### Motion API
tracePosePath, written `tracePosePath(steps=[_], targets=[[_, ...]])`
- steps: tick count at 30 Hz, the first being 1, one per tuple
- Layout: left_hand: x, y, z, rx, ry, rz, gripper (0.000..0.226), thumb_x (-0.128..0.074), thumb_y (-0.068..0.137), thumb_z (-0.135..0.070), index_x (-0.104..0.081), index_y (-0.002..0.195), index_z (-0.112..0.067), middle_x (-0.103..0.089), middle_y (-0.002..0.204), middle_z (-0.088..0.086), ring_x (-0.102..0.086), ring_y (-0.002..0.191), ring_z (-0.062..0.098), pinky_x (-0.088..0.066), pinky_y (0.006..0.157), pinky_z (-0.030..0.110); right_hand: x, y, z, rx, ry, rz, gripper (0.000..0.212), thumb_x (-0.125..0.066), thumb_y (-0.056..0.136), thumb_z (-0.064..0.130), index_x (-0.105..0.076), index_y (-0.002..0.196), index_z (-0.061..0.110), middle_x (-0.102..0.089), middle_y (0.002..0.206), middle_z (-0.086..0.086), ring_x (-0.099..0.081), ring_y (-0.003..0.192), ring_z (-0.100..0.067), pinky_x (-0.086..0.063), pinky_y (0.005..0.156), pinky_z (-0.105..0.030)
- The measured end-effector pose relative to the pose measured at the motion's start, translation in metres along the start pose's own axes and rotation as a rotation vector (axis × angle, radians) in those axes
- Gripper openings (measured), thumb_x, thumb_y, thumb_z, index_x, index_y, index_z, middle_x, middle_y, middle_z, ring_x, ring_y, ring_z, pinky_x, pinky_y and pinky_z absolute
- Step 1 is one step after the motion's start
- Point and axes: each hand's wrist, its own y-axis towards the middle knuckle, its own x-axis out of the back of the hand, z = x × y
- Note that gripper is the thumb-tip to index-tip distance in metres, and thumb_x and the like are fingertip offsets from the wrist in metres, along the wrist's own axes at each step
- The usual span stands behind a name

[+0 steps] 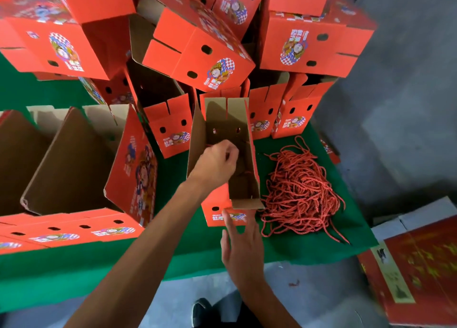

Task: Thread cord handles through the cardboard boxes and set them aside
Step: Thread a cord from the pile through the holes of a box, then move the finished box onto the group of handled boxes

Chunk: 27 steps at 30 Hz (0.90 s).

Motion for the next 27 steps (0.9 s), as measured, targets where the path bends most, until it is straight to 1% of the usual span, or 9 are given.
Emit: tracePosePath(steps=[3, 7, 10, 12, 15, 18, 22, 25, 27], targets=[[0.000, -0.001, 0.007, 0.031, 0.392, 0.221, 0.042, -0.045, 0.105, -0.048, -0.066, 0.097, -0.013, -0.071, 0.098, 0.011, -0.069, 0.090, 0.032, -0.057, 0.077, 0.040, -0.005, -0.002, 0.021, -0.036, -0.119, 0.114, 0.079, -0.074, 0.087, 0.033, -0.035, 0.155, 0.046, -0.034, 0.159, -0.025, -0.056, 0.129, -0.038, -0.054, 0.099, -0.044], [-0.011, -0.006, 0.006, -0.098, 0.705, 0.083, 0.047, -0.038, 0.107, -0.049, -0.067, 0.092, -0.016, -0.072, 0.094, 0.010, -0.071, 0.085, 0.033, -0.058, 0.073, 0.041, -0.004, 0.014, 0.027, -0.046, -0.151, 0.102, 0.076, -0.082, 0.078, 0.030, -0.049, 0.146, 0.045, -0.053, 0.142, -0.027, -0.063, 0.113, -0.038, -0.057, 0.090, -0.045], [-0.013, -0.007, -0.005, -0.121, 0.777, 0.004, 0.050, -0.033, 0.108, -0.046, -0.070, 0.090, -0.018, -0.073, 0.093, 0.009, -0.072, 0.084, 0.033, -0.056, 0.069, 0.038, 0.002, 0.023, 0.026, -0.005, -0.128, 0.076, 0.067, -0.082, 0.078, 0.031, -0.054, 0.138, 0.043, -0.055, 0.135, -0.027, -0.064, 0.111, -0.040, -0.058, 0.088, -0.045], [-0.007, -0.006, -0.021, -0.195, 0.801, -0.123, 0.050, -0.037, 0.106, -0.042, -0.071, 0.080, -0.016, -0.074, 0.081, 0.009, -0.072, 0.074, 0.034, -0.054, 0.062, 0.036, 0.010, 0.028, 0.025, 0.045, -0.094, 0.008, 0.057, -0.074, 0.085, 0.040, -0.051, 0.136, 0.046, -0.054, 0.132, -0.026, -0.061, 0.113, -0.040, -0.056, 0.092, -0.044], [0.014, 0.001, -0.064, -0.323, 0.811, -0.304, 0.043, -0.064, 0.094, -0.035, -0.068, 0.057, -0.014, -0.066, 0.056, 0.010, -0.065, 0.049, 0.034, -0.050, 0.050, 0.033, 0.034, 0.044, 0.033, 0.075, -0.019, -0.134, 0.047, -0.069, 0.085, 0.056, -0.056, 0.130, 0.051, -0.056, 0.127, -0.027, -0.062, 0.112, -0.036, -0.056, 0.090, -0.041], [0.037, 0.007, -0.113, -0.444, 0.812, -0.440, 0.040, -0.083, 0.076, -0.029, -0.063, 0.045, -0.014, -0.058, 0.044, 0.011, -0.057, 0.037, 0.032, -0.041, 0.039, 0.025, 0.068, 0.070, 0.049, 0.074, 0.016, -0.207, 0.044, -0.065, 0.079, 0.063, -0.068, 0.122, 0.050, -0.059, 0.118, -0.025, -0.063, 0.099, -0.037, -0.058, 0.080, -0.043], [0.063, 0.007, -0.173, -0.579, 0.761, -0.554, 0.039, -0.077, 0.080, -0.027, -0.063, 0.046, -0.011, -0.057, 0.043, 0.012, -0.057, 0.036, 0.033, -0.043, 0.042, 0.028, 0.126, 0.098, 0.065, 0.079, 0.032, -0.324, 0.043, -0.062, 0.072, 0.060, -0.065, 0.114, 0.053, -0.059, 0.108, -0.021, -0.064, 0.077, -0.037, -0.059, 0.067, -0.042], [0.085, 0.002, -0.215, -0.617, 0.815, -0.686, 0.041, -0.073, 0.080, -0.035, -0.066, 0.047, -0.012, -0.057, 0.042, 0.007, -0.056, 0.035, 0.029, -0.027, 0.046, 0.021, 0.163, 0.120, 0.070, 0.100, 0.024, -0.412, 0.041, -0.060, 0.074, 0.060, -0.060, 0.113, 0.049, -0.060, 0.105, -0.023, -0.064, 0.077, -0.039, -0.059, 0.067, -0.044], [0.102, 0.000, -0.240, -0.645, 0.821, -0.770, 0.041, -0.076, 0.080, -0.036, -0.065, 0.047, -0.013, -0.057, 0.042, 0.006, -0.057, 0.036, 0.028, -0.025, 0.048, 0.021, 0.185, 0.138, 0.075, 0.117, 0.003, -0.483, 0.042, -0.057, 0.075, 0.059, -0.054, 0.115, 0.047, -0.058, 0.107, -0.022, -0.063, 0.077, -0.039, -0.058, 0.068, -0.045]])
